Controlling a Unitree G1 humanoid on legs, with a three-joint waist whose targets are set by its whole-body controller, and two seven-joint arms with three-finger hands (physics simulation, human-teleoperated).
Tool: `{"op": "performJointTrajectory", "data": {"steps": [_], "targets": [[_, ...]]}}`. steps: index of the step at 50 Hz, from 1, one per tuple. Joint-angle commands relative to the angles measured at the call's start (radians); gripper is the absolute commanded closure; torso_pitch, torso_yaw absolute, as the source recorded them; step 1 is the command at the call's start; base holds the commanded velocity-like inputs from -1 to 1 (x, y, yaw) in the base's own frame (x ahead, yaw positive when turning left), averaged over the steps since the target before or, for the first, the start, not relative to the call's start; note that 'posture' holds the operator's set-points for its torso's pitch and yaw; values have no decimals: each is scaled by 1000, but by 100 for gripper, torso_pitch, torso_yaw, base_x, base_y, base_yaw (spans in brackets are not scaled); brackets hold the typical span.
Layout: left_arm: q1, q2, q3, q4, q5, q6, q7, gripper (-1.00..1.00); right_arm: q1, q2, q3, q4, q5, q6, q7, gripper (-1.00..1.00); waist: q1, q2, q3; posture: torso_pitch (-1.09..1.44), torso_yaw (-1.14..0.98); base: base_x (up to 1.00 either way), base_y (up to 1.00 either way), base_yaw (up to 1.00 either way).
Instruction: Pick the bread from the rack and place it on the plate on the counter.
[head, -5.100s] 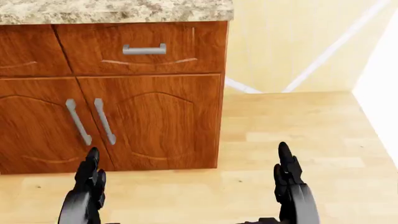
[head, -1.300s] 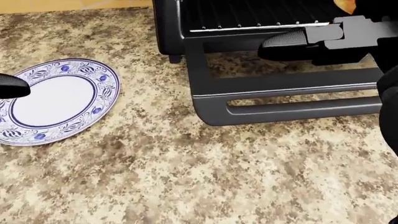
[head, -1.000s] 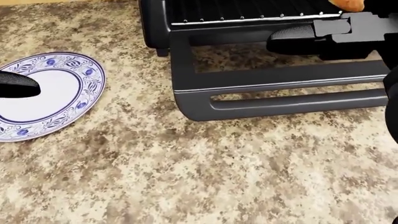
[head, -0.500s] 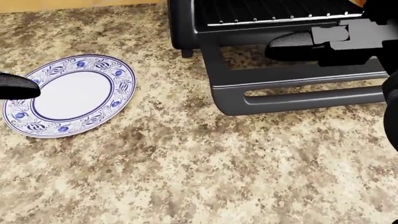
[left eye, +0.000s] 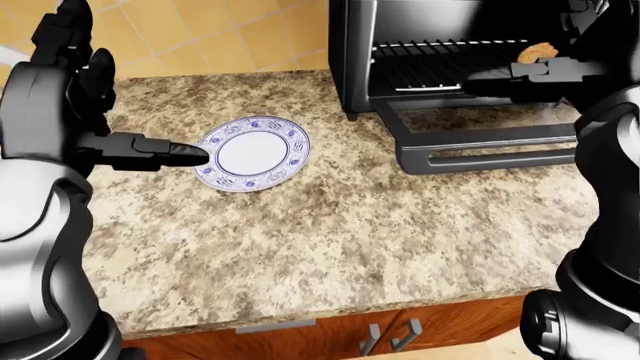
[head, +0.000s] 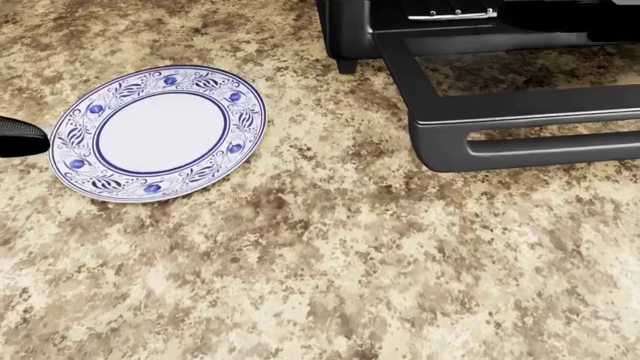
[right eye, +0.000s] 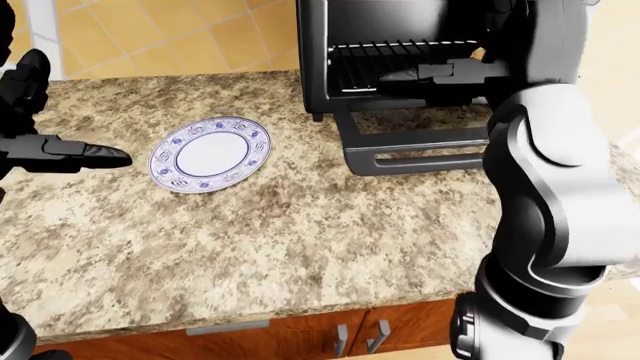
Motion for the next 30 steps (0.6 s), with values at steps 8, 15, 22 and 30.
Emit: {"op": "performJointTrajectory", "data": {"steps": [8,15,22,30], "targets": [[-22,14,7,-9,-16,-36,20,-100,-72,-111,-31,50,-37,15,13,-100,-1,1,-25,0,0,0,0,0],[-27,23,8,-8,-24,-32,24,-100,-105,-161,-38,118,-73,35,49,-100,-1,0,-25,0,0,0,0,0],[-29,25,7,-9,-30,-27,25,-100,-132,-183,-11,260,-154,-4,75,-100,-3,1,-24,0,0,0,0,0],[-20,23,11,-12,-33,-32,26,-100,-199,-170,25,465,-291,-50,95,-100,-5,4,-23,0,0,0,0,0]]}}
